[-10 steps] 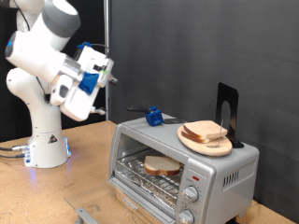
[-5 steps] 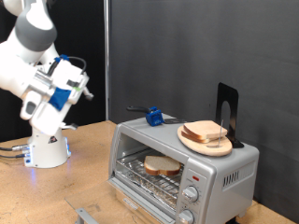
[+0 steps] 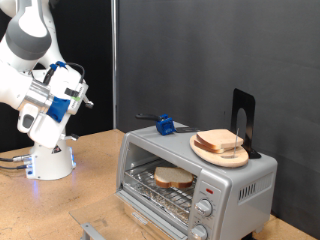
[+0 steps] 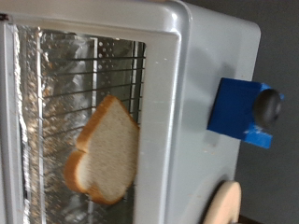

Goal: Make a piece of toast with the oven

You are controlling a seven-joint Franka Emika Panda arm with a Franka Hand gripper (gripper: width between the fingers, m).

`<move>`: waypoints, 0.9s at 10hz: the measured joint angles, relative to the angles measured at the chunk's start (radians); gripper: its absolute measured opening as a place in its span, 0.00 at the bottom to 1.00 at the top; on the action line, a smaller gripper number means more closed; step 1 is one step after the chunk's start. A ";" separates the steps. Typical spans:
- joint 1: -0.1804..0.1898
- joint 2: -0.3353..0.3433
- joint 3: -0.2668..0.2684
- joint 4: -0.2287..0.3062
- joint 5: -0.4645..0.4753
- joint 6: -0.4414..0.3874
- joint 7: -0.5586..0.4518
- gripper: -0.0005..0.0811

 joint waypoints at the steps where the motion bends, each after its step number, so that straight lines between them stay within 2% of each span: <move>1: -0.001 0.031 -0.001 0.011 -0.010 0.004 0.035 1.00; 3: -0.002 0.142 -0.011 0.057 -0.011 0.027 0.041 1.00; 6: -0.002 0.323 -0.017 0.132 -0.012 0.075 -0.084 1.00; 9: -0.003 0.484 -0.023 0.184 0.011 0.133 -0.169 1.00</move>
